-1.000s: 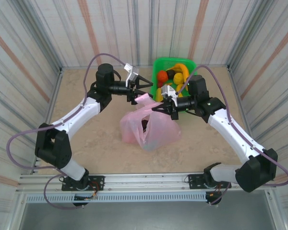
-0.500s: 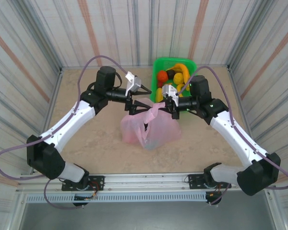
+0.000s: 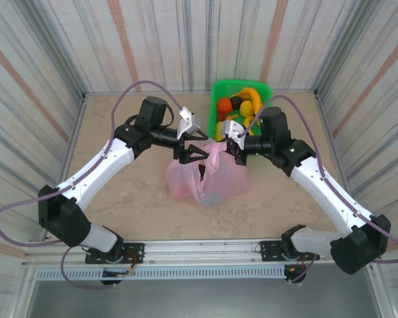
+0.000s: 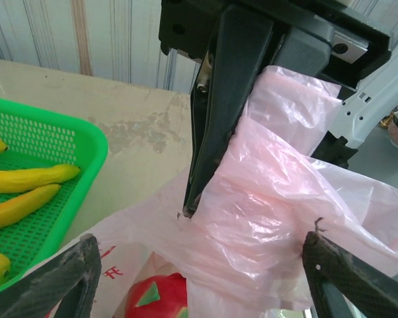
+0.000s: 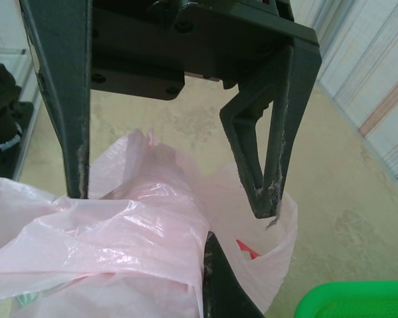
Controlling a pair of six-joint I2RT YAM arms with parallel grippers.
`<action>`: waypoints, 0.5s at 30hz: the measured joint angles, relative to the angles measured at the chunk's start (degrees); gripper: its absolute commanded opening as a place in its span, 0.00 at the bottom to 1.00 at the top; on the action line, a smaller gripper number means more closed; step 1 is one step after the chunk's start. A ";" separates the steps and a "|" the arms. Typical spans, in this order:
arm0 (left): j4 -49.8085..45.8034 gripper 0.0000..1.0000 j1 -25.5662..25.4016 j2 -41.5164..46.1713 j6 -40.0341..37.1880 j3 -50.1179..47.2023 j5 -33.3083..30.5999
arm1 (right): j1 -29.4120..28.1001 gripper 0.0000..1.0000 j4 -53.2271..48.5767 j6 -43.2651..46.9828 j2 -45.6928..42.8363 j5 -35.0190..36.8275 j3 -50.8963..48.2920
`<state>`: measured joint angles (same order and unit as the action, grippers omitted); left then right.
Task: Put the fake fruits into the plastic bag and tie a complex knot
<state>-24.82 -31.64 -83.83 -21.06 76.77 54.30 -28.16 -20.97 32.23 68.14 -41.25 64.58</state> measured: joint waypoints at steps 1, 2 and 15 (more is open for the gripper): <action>-0.39 0.74 0.00 -0.13 -0.11 0.04 0.00 | 0.00 0.00 0.00 0.02 0.00 0.26 0.00; -0.76 0.72 0.00 -0.31 -0.15 0.04 0.00 | -0.11 0.00 0.00 0.09 0.00 0.61 0.00; -4.46 0.25 -0.26 -3.50 -0.85 1.64 0.02 | -0.74 0.00 0.42 1.25 -0.59 2.89 -0.42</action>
<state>-29.28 -31.90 -87.33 -21.91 78.41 54.33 -28.91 -20.56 33.47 67.55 -38.37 64.16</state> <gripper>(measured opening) 0.313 0.043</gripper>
